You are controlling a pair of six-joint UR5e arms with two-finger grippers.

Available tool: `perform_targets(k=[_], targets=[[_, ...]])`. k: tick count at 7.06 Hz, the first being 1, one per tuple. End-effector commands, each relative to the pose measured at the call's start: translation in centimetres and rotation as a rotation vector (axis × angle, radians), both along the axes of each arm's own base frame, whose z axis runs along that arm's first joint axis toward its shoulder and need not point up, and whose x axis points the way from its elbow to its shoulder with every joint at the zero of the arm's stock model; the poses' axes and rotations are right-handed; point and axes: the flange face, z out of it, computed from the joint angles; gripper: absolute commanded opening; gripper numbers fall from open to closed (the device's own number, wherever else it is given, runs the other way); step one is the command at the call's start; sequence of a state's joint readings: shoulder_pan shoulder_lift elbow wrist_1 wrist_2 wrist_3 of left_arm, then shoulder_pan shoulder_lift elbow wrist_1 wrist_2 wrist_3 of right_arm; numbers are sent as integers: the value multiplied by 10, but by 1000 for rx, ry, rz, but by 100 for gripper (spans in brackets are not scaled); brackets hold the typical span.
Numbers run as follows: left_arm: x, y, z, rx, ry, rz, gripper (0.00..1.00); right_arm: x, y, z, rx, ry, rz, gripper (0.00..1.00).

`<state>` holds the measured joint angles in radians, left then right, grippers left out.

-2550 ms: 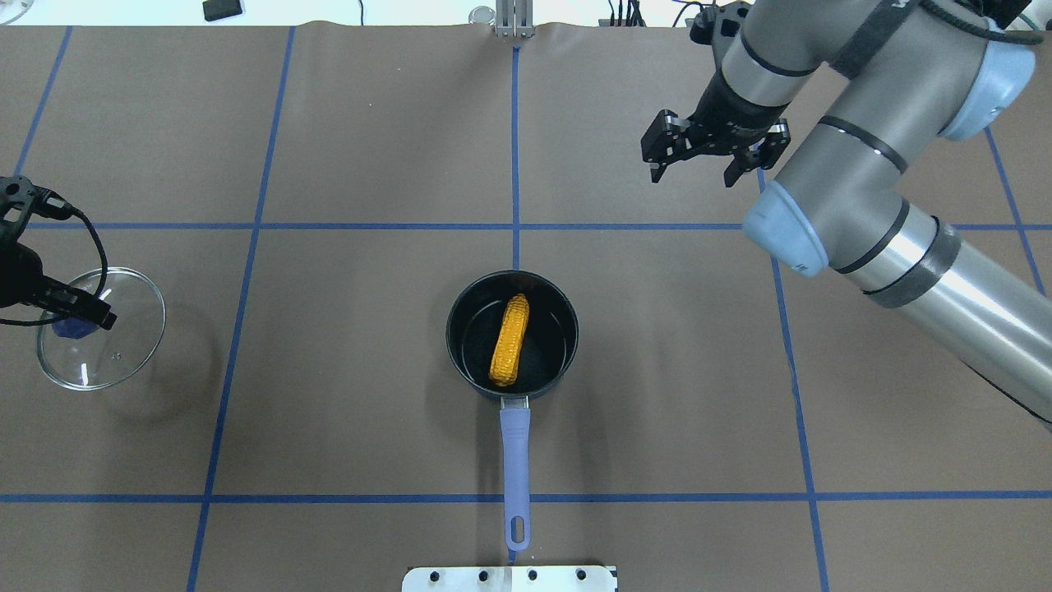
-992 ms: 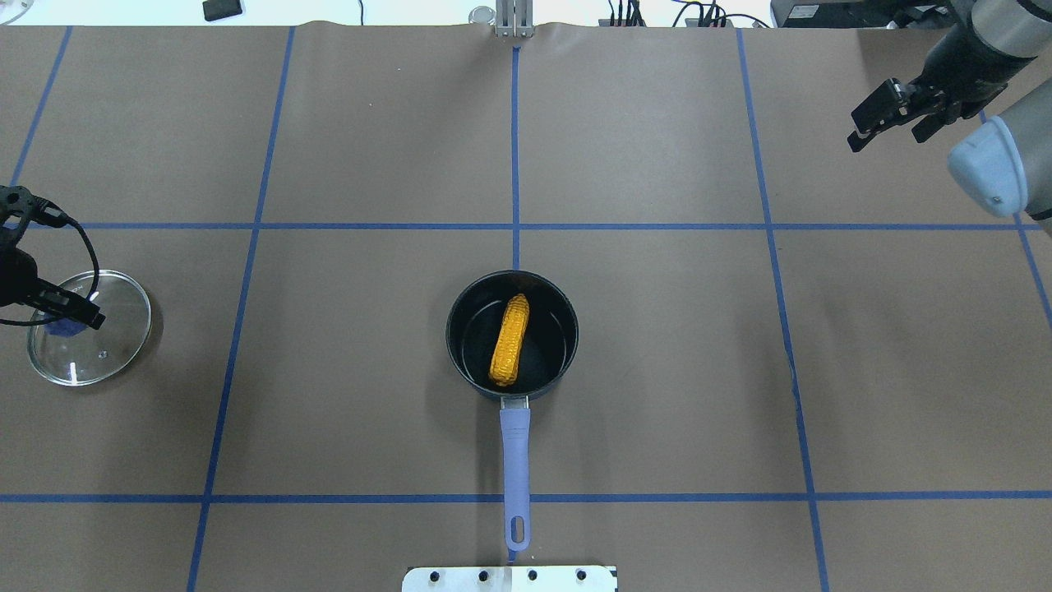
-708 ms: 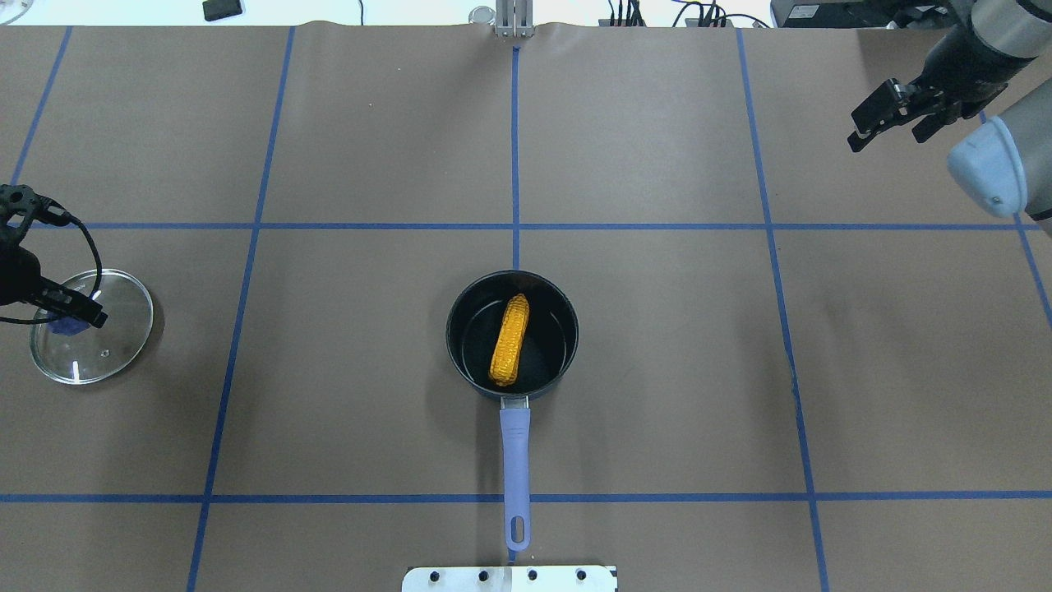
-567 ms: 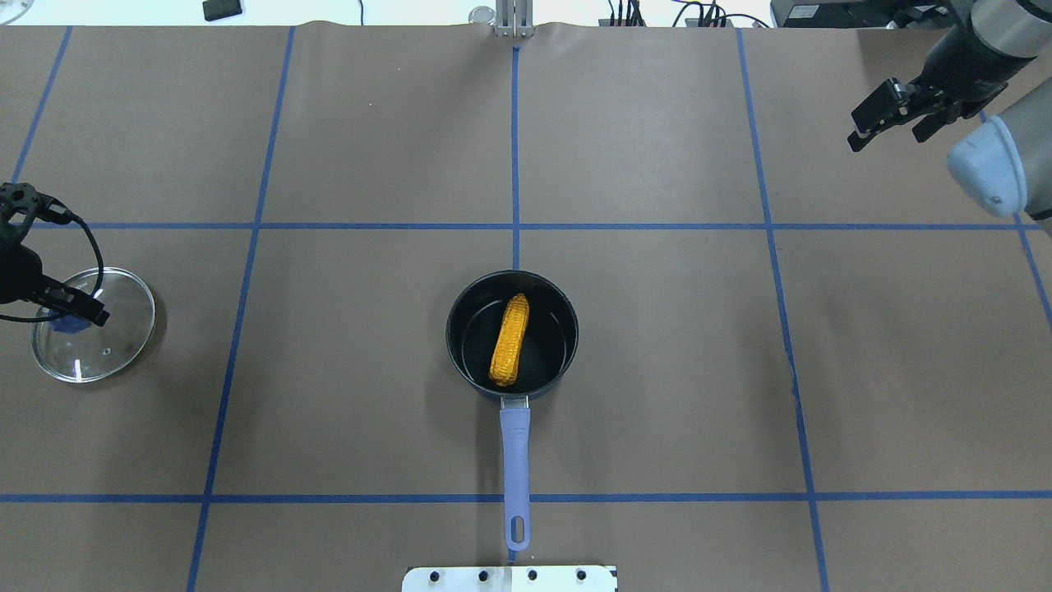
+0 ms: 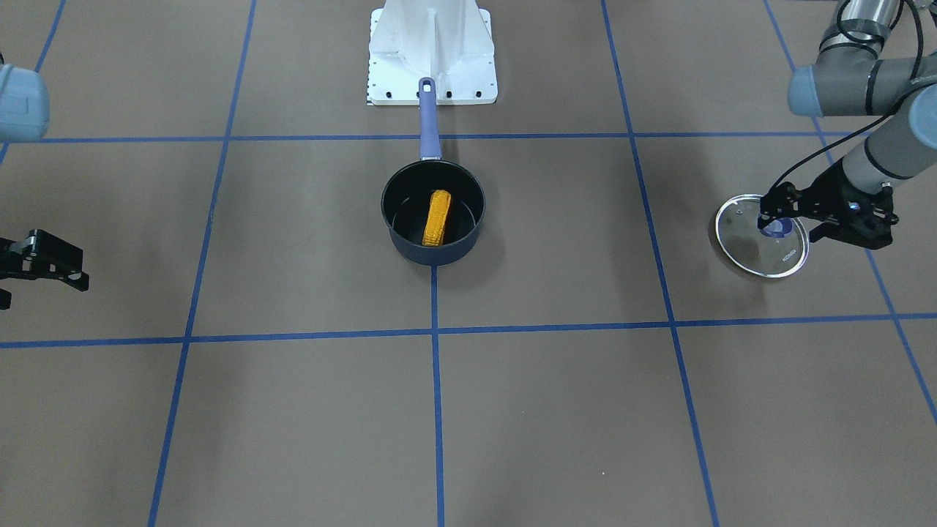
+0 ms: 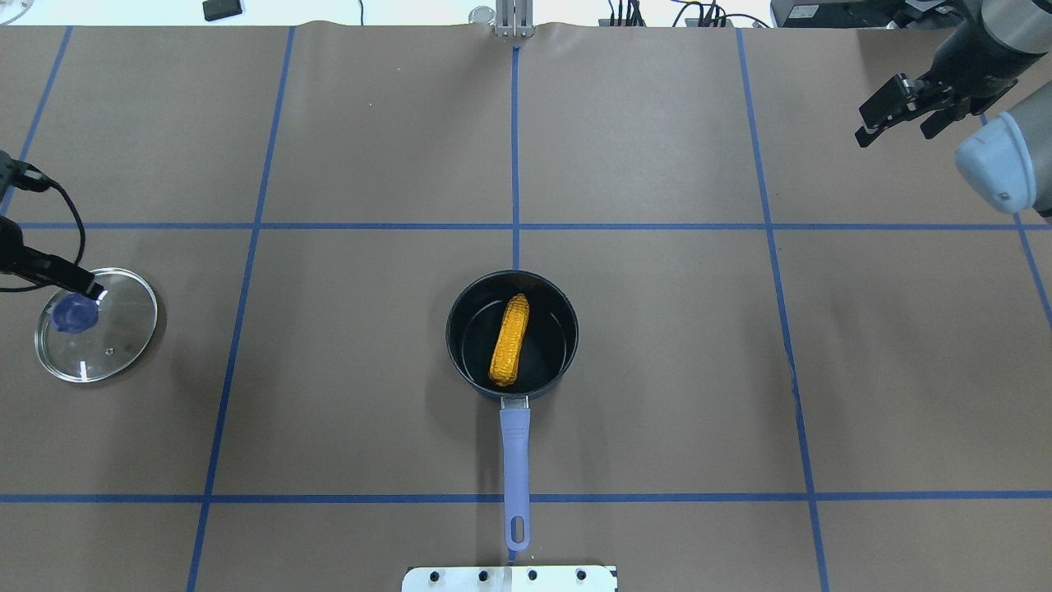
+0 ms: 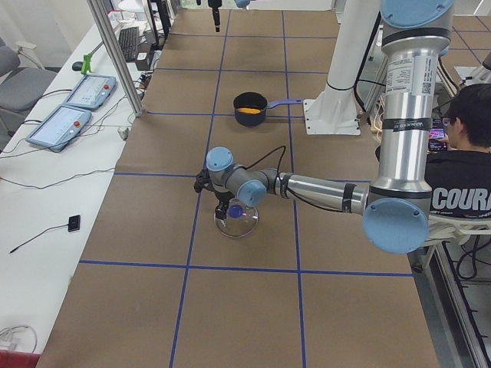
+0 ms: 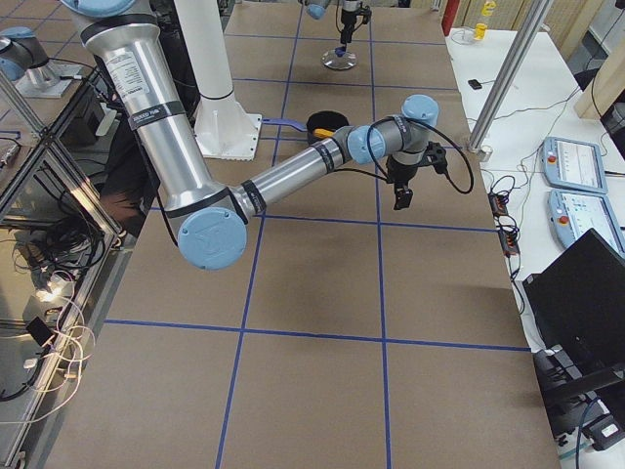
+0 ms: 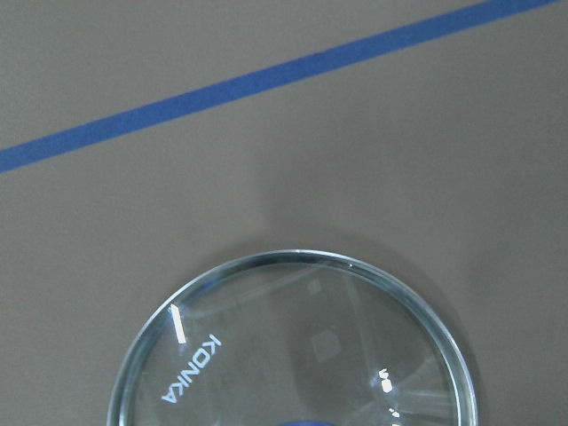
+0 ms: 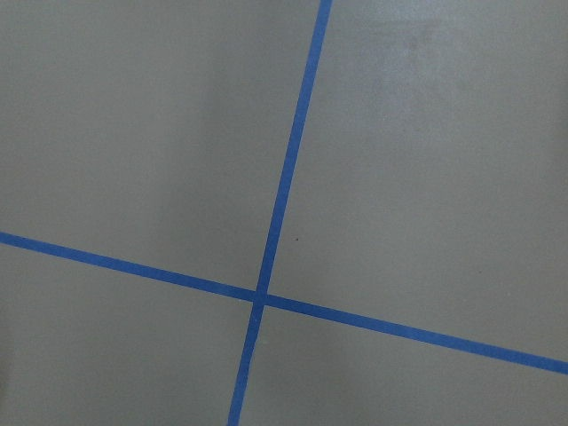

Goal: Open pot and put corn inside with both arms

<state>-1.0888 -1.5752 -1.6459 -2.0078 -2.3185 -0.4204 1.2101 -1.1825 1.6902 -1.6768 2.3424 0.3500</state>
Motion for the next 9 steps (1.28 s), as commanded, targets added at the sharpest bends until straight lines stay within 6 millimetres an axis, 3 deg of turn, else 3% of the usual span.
perform_targets(k=[1,3,4,5,7,9], targets=[[-84,-17,9,27,21,9,98,30,-2,13,-19,6,46,100],[-176,-16,37,119,-30,71,98,40,1,27,-49,20,68,100],[-205,-6,51,126,-42,68,98,43,2,33,-61,26,71,100],[-222,14,70,123,-50,63,98,57,6,47,-74,29,82,100],[-247,23,75,164,-56,59,98,94,36,82,-99,36,113,100],[-249,38,84,149,-55,55,98,115,79,129,-120,56,80,100]])
